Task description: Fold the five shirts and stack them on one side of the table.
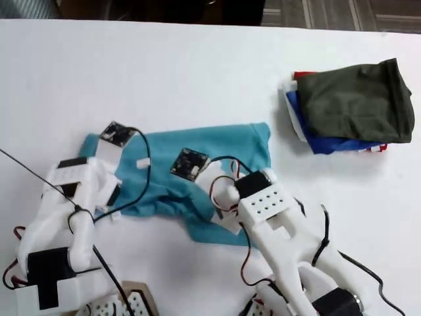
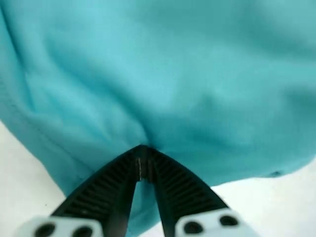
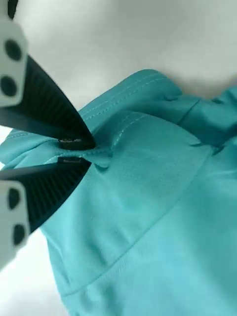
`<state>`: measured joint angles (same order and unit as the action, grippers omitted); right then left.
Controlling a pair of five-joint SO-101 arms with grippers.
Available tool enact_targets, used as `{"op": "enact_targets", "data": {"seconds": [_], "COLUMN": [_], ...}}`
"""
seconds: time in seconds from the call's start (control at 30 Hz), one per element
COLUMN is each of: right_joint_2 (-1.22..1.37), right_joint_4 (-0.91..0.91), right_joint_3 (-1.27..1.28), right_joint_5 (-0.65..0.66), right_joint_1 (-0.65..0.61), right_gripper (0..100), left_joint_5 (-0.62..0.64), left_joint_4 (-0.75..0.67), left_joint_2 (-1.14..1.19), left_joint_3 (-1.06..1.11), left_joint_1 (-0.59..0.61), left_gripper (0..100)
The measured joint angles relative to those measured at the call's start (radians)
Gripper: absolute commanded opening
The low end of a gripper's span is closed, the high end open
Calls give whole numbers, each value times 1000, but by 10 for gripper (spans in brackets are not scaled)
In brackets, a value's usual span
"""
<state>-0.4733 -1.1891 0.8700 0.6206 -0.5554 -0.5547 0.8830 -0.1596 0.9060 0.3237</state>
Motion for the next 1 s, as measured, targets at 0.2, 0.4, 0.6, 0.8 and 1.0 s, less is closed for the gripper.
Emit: {"op": "enact_targets", "data": {"seconds": [0.2, 0.4, 0.6, 0.8, 1.0], "right_joint_2": [0, 0, 0, 0, -2], "right_joint_4": [-5, -5, -6, -6, -6], "right_joint_3": [0, 0, 0, 6, 9], "right_joint_5": [2, 2, 2, 2, 2], "right_joint_1": [0, 0, -15, -14, -14], "right_gripper": [62, 18, 66, 227, 205], "left_joint_5": [0, 0, 0, 0, 0], "left_joint_4": [0, 0, 0, 0, 0], "left_joint_2": [0, 0, 0, 0, 0], "left_joint_3": [0, 0, 0, 0, 0], "left_joint_1": [0, 0, 0, 0, 0], "left_gripper": [24, 24, 24, 24, 24]}}
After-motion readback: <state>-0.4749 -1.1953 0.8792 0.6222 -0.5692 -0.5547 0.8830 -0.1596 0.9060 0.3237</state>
